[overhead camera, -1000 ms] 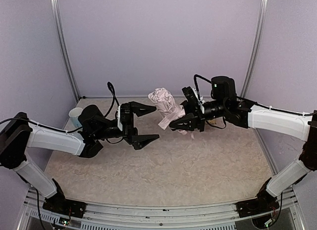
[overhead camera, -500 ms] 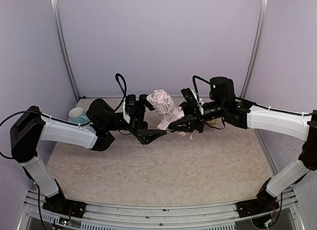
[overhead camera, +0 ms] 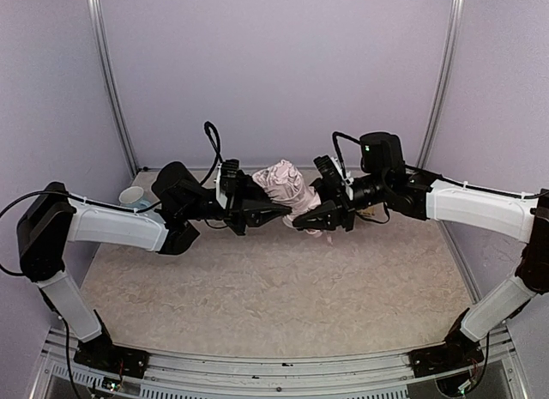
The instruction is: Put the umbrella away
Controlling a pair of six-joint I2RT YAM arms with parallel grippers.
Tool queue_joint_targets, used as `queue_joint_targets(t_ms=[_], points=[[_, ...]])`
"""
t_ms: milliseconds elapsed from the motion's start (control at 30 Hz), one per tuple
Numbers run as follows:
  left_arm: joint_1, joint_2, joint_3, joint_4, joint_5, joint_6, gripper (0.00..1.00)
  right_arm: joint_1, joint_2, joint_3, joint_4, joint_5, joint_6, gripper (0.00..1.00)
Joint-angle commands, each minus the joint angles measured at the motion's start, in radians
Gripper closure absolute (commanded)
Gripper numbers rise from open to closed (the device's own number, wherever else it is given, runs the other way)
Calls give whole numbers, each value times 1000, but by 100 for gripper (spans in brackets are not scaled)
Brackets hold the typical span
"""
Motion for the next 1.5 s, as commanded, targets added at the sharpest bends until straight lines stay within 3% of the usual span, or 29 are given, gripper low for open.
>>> queue_joint_targets(t_ms=[0, 33, 67, 100, 167, 200, 233, 367, 567, 767, 933, 1067, 1267, 1400, 1467], points=[[-9, -20, 13, -32, 23, 25, 93, 13, 5, 27, 1, 9, 10, 100], [-8, -24, 9, -38, 15, 26, 96, 13, 5, 27, 1, 17, 10, 100], [-7, -30, 7, -47, 1, 28, 100, 12, 4, 23, 2, 36, 11, 89], [-5, -40, 3, -61, -17, 34, 100, 10, 3, 15, 9, 71, 17, 71], [1, -68, -3, -106, -73, 49, 100, -2, -3, -9, 40, 113, 29, 47], [5, -84, -2, -146, -109, 61, 100, -10, -6, -28, 62, 135, 38, 17], [12, -102, 1, -192, -151, 74, 100, -22, -12, -46, 83, 160, 51, 2], [47, -169, 57, -467, -344, 112, 100, -80, -65, -139, 204, 292, 130, 0], [78, -190, 139, -730, -630, 146, 100, -147, -128, -230, 313, 413, 200, 0], [150, -76, 3, -621, -601, 7, 100, -151, -116, -242, 325, 393, 200, 0], [126, 136, -31, -689, -629, 72, 100, -151, -108, -242, 318, 384, 200, 0], [78, 210, -16, -739, -713, 143, 100, -151, -113, -241, 320, 375, 194, 0], [55, 184, 43, -851, -771, 222, 100, -151, -134, -237, 321, 357, 200, 0], [-31, 73, 31, -856, -978, 373, 100, -151, -171, -241, 322, 365, 202, 0], [-49, 22, 33, -886, -945, 429, 100, -151, -190, -242, 321, 364, 201, 0]])
